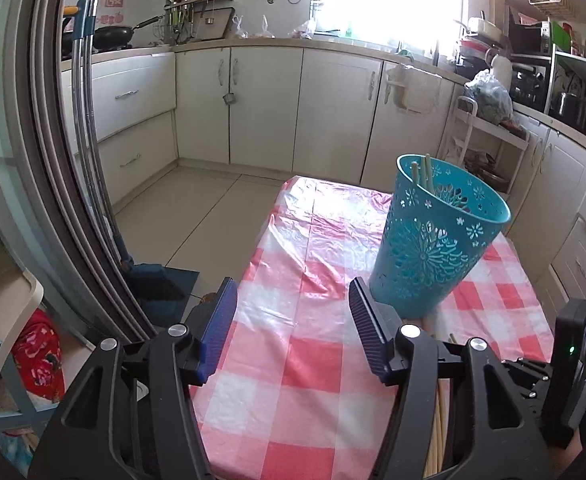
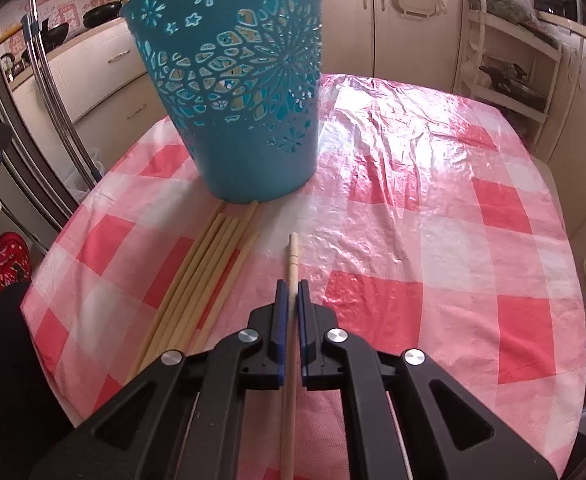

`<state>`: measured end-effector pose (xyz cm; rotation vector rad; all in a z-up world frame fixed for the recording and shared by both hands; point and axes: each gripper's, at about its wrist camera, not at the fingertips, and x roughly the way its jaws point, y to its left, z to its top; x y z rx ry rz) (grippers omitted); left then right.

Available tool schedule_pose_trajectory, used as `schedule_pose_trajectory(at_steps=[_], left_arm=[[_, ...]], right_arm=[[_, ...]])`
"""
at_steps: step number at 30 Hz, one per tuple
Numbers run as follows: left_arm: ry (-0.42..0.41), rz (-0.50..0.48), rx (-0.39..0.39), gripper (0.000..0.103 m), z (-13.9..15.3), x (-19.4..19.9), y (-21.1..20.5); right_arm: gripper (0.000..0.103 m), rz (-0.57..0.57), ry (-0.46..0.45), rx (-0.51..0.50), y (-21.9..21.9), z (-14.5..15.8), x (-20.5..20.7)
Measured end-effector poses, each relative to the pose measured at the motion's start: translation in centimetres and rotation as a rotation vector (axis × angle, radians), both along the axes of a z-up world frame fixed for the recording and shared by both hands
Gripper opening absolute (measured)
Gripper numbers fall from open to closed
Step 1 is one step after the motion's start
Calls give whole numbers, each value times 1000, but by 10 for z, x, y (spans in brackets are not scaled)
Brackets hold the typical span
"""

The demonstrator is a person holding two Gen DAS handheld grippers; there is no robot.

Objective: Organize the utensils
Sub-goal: 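Lift the chopstick with the right tool over the basket and open it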

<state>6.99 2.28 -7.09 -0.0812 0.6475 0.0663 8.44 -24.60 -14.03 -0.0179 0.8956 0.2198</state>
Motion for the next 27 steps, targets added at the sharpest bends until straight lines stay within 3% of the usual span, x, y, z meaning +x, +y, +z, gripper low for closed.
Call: schedule_pose_trajectory(at_steps=[5, 18, 27], left_arm=[[17, -12, 42, 65, 0, -7, -7], [58, -20, 13, 70, -5, -1, -5], [70, -15, -9, 73, -4, 1, -3]], right_arm=[[6, -11, -30, 156, -12, 24, -15], [6, 57, -161, 416, -15, 103, -25], [6, 51, -445, 499, 4, 201, 22]])
